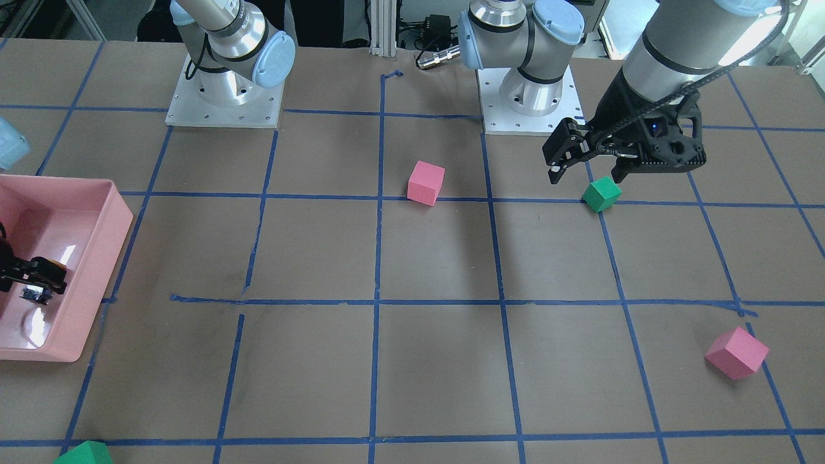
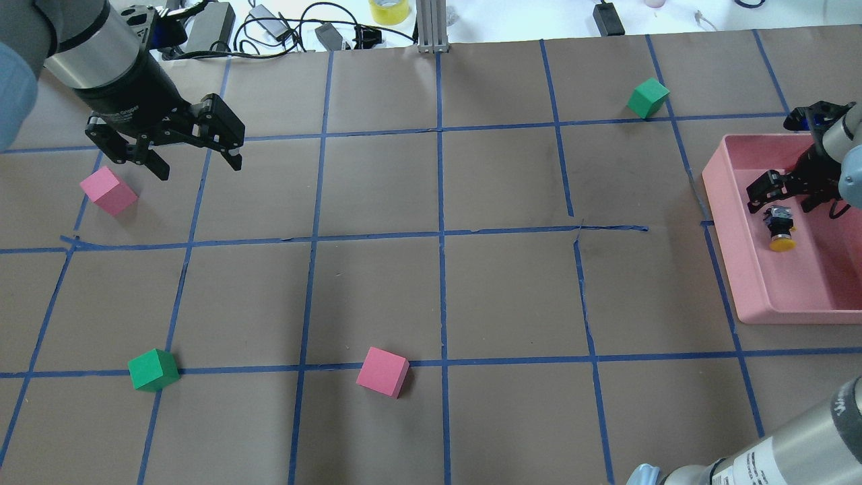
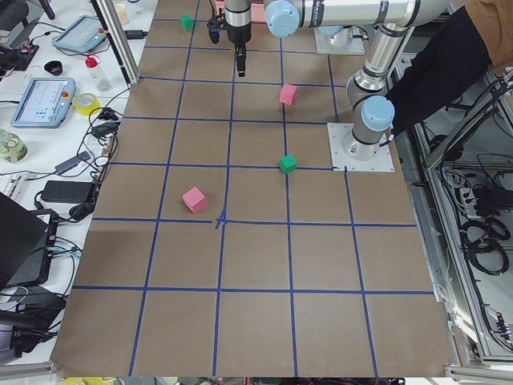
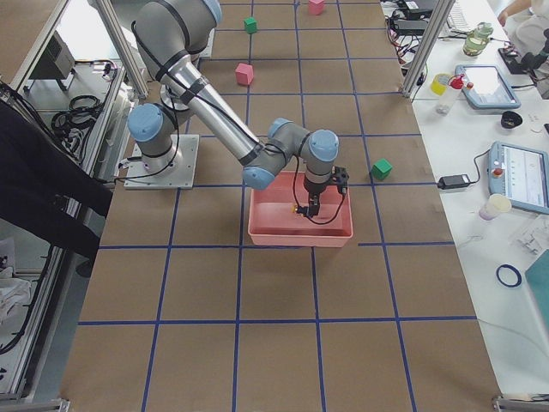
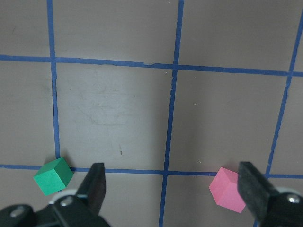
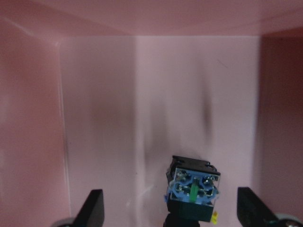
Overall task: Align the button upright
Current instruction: 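Lower the right gripper and grasp the button's black body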
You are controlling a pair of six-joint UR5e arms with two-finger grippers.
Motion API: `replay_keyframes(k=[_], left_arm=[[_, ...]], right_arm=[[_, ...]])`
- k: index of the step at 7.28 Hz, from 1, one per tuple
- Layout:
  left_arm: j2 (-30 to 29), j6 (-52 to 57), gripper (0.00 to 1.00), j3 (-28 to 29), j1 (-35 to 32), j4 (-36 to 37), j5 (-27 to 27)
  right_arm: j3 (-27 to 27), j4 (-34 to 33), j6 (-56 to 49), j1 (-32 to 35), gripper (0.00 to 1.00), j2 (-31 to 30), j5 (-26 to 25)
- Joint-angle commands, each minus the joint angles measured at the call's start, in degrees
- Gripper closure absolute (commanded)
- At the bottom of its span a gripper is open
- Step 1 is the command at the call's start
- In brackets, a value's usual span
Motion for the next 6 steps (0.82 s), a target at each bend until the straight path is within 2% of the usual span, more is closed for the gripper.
replay_keyframes(k=[1,4,6], left_arm=[[0.1,0.0,0.00,0.0,0.0,0.0,0.0],[0.1,0.0,0.00,0.0,0.0,0.0,0.0],[0.2,-0.1,0.00,-0.1,0.0,0.0,0.0]], right_arm=[[0.1,0.1,0.0,0.0,0.00,0.1,-0.8],[0.8,0.0,0.0,0.0,0.00,0.1,-1.4],[0.8,-2.8,0.1,0.0,0.00,0.6,-2.3]])
